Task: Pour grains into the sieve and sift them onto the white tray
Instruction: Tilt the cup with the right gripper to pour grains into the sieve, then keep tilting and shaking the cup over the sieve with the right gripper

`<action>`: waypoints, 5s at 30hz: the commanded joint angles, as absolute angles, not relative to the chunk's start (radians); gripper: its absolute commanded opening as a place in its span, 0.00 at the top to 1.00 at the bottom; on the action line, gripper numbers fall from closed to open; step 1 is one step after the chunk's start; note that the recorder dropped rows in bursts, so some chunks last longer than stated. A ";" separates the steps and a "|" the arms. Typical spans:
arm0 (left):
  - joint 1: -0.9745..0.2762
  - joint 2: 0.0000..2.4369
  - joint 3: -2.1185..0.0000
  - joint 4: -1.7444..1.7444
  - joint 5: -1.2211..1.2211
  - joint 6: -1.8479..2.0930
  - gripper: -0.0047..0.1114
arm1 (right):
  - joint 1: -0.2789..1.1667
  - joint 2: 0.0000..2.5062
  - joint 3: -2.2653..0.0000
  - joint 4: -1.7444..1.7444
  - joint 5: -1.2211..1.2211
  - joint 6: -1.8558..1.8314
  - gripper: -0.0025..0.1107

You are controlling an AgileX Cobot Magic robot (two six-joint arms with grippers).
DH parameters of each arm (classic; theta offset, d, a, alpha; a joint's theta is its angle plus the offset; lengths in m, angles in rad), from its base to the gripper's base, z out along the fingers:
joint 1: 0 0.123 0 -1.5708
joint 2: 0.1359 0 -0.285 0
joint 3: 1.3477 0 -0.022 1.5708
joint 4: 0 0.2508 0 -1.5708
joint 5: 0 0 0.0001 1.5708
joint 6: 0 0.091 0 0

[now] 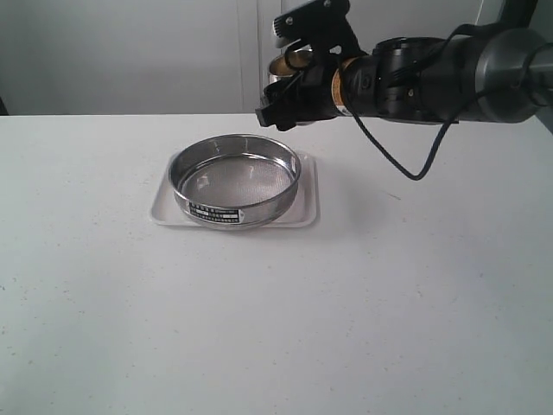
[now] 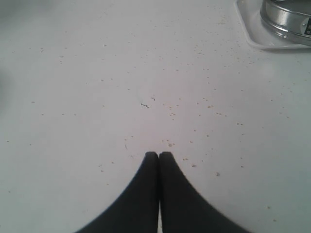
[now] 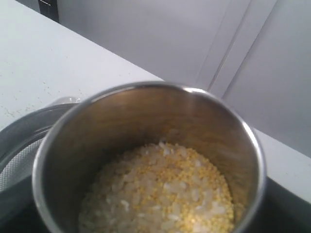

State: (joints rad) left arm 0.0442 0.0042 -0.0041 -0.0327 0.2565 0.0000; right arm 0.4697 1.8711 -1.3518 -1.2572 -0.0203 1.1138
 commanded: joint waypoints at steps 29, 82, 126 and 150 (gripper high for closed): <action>0.046 0.000 0.000 -0.039 0.255 0.000 0.96 | 0.605 2.259 -1.868 -0.779 0.528 0.146 0.98; 0.046 0.000 0.000 -0.039 0.255 0.000 0.96 | 0.757 2.505 -2.196 -1.227 1.005 -0.014 0.98; 0.046 0.000 0.000 -0.039 0.255 0.000 0.96 | 0.759 2.505 -2.196 -1.346 0.995 -0.083 0.98; 0.046 0.000 0.000 -0.039 0.255 0.000 0.96 | 0.759 2.503 -2.192 -1.352 1.011 -0.226 0.98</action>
